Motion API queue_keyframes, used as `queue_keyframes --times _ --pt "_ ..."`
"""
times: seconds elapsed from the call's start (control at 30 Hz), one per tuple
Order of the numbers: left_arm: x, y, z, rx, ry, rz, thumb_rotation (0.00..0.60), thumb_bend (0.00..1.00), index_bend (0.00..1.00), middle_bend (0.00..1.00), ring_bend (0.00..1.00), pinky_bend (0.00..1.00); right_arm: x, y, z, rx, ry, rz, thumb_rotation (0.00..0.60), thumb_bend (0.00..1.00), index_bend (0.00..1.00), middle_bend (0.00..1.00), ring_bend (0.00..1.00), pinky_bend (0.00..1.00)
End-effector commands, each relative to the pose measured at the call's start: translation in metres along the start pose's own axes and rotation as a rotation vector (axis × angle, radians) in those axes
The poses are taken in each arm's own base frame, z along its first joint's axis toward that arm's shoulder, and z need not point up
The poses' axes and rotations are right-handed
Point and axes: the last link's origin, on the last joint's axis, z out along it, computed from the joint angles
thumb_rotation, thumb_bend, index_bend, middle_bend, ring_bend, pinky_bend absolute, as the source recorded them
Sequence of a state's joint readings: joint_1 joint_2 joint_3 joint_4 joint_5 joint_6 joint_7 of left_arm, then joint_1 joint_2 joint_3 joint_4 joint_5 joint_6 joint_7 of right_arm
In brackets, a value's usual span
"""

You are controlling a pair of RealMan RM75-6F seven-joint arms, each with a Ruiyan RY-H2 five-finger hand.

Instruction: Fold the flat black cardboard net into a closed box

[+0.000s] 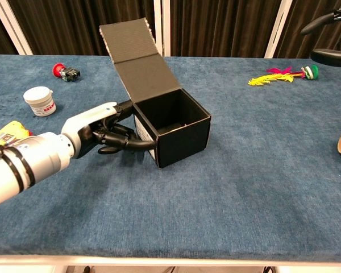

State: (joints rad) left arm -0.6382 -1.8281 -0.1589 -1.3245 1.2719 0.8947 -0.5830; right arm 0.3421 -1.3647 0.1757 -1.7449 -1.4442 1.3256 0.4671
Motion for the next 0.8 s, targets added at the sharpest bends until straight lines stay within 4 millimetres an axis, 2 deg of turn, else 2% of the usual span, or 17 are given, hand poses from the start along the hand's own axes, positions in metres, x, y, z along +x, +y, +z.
queue_keyframes --times 0.03,0.23,0.33,0.5,0.63,0.8 --pt "-0.004 0.004 0.005 0.018 0.016 -0.027 0.465 0.11 0.0 0.0 0.6 0.98 0.001 0.0 0.0 0.002 0.004 0.0 0.6 0.18 0.19 0.35 0.75 1.0" --pt "0.005 0.001 0.012 0.037 0.038 0.019 0.465 0.1 0.0 0.0 0.6 0.98 -0.001 0.006 -0.003 -0.019 -0.002 -0.011 0.6 0.18 0.19 0.35 0.75 1.0" --pt "0.013 -0.005 0.015 0.042 0.043 0.073 0.489 0.1 0.0 0.0 0.6 0.98 -0.009 0.016 -0.004 -0.065 -0.04 -0.019 0.6 0.18 0.19 0.35 0.75 1.0" --pt "0.025 -0.01 0.014 0.038 0.04 0.12 0.505 0.11 0.0 0.0 0.6 0.98 -0.034 0.042 0.001 -0.176 -0.137 0.012 0.6 0.23 0.19 0.35 0.75 1.0" --pt "0.029 -0.007 0.014 0.02 0.036 0.13 0.51 0.11 0.0 0.0 0.6 0.98 -0.057 0.05 0.009 -0.208 -0.197 0.056 0.6 0.24 0.19 0.35 0.75 1.0" --pt "0.026 -0.004 0.011 0.003 0.013 0.121 0.507 0.11 0.0 0.0 0.6 0.98 -0.074 0.06 0.02 -0.239 -0.228 0.074 0.6 0.24 0.19 0.35 0.75 1.0"
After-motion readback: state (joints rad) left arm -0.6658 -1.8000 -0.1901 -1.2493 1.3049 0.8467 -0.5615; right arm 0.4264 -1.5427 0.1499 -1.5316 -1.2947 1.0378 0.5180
